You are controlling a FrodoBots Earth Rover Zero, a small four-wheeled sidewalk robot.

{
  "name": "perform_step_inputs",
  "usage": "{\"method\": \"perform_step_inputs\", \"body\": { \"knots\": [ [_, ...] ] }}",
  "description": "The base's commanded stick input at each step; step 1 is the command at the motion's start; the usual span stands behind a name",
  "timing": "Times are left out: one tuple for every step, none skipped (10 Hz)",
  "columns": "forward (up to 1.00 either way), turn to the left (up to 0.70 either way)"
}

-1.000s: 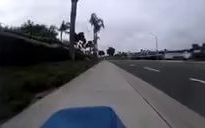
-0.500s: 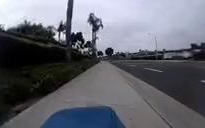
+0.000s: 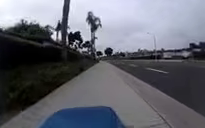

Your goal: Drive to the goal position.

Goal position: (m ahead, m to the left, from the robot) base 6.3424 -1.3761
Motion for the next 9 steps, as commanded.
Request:
{"method": "perform_step_inputs", "body": {
  "knots": [
    [1.00, 0.00],
    [1.00, 0.00],
    [1.00, 0.00],
    [1.00, 0.00],
    [1.00, 0.00],
    [1.00, 0.23],
    [1.00, 0.27],
    [1.00, 0.27],
    [1.00, 0.27]
  ]
}}
